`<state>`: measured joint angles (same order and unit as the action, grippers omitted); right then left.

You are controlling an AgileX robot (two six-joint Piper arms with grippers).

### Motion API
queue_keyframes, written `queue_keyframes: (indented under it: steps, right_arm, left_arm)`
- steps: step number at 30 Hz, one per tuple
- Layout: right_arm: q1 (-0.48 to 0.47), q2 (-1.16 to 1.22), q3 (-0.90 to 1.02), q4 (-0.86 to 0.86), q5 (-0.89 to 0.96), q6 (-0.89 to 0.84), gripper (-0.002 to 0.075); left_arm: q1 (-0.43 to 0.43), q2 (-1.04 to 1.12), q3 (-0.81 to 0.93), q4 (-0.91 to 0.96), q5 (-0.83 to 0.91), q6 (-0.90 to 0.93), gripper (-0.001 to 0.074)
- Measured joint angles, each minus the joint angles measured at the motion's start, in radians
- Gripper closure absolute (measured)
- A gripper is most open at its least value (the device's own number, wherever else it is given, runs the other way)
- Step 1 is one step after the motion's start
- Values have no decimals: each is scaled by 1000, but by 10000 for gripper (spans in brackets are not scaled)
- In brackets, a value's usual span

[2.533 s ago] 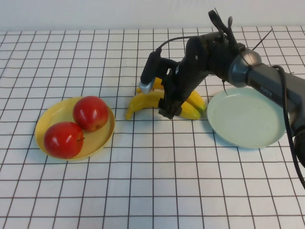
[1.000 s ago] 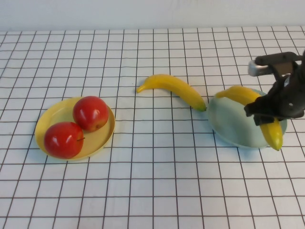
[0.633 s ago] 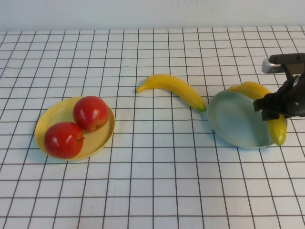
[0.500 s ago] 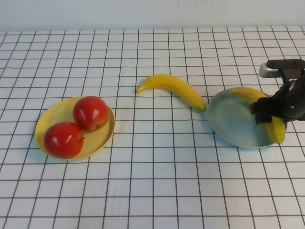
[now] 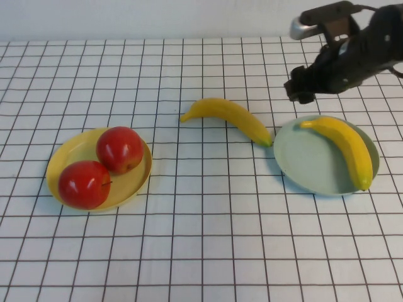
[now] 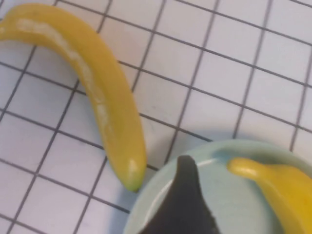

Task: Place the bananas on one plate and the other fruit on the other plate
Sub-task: Put another type of fruit in the right plate

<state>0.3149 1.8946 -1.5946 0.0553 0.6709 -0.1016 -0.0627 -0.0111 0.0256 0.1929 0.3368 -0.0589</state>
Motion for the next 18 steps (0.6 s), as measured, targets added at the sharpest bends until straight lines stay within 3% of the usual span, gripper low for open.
queue_keyframes:
  steps: [7, 18]
  right_arm:
    - [77, 246, -307, -2, 190, -190, 224]
    - [99, 496, -623, 18, 348, -262, 225]
  left_arm:
    - [0, 0, 0, 0, 0, 0, 737]
    - [0, 0, 0, 0, 2, 0, 737]
